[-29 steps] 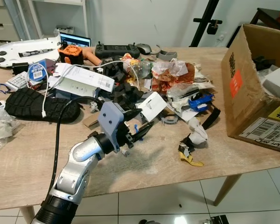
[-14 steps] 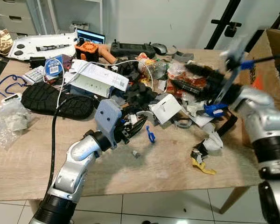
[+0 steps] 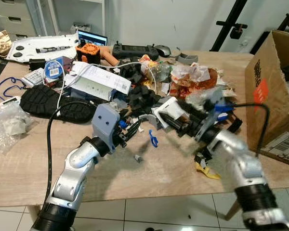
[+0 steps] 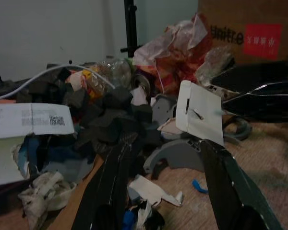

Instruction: Picking trash to rubbish bin

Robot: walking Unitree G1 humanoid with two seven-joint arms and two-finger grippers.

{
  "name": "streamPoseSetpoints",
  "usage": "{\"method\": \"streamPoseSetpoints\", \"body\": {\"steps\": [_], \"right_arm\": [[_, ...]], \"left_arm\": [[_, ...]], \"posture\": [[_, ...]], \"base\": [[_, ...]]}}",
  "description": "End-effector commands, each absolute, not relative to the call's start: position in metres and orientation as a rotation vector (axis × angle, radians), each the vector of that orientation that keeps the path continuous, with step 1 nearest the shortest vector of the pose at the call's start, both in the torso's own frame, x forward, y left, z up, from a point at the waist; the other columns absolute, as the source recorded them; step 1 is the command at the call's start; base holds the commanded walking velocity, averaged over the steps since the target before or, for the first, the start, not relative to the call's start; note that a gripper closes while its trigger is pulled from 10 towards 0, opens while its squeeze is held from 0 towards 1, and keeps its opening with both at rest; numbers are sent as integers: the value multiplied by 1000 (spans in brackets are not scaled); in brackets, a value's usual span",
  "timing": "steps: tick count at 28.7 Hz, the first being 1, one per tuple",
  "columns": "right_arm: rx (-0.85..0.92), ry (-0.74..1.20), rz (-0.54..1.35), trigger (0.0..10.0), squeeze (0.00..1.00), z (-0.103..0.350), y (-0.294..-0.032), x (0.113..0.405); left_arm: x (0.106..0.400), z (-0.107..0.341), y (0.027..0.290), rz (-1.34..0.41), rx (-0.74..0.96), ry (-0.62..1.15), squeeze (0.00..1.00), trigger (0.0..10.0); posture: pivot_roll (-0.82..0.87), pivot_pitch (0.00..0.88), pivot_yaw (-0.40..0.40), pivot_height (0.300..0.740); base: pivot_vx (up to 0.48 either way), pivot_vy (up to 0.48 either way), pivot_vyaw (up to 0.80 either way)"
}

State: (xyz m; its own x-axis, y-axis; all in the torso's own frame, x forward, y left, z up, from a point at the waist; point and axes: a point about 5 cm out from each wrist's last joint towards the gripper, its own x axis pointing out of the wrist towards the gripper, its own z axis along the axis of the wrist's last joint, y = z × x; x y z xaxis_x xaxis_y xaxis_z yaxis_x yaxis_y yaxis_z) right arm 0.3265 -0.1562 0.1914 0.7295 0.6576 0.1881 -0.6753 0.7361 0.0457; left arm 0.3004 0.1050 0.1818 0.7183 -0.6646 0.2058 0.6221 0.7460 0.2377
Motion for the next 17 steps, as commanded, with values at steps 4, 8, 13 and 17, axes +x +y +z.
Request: {"method": "streamPoseSetpoints", "body": {"steps": [4,8,13,17], "right_arm": [[141,-206,693,10000,1000,199,-163,312],[-57,-174,564,10000,1000,188,-175,304],[-195,-197,381,10000,0,176,-195,291],[-230,-212,199,10000,0,167,-216,279]], "left_arm": [[296,179,102,-720,159,-280,0,10000],[295,178,101,-724,153,-277,0,10000],[294,178,100,-718,151,-280,0,10000],[291,176,100,-716,143,-278,0,10000]], "posture": [[-12,199,-100,740],[-19,194,-109,740],[-17,187,-119,740],[-18,180,-117,740]], "base": [[0,0,0],[0,0,0],[0,0,0],[0,0,0]]}}
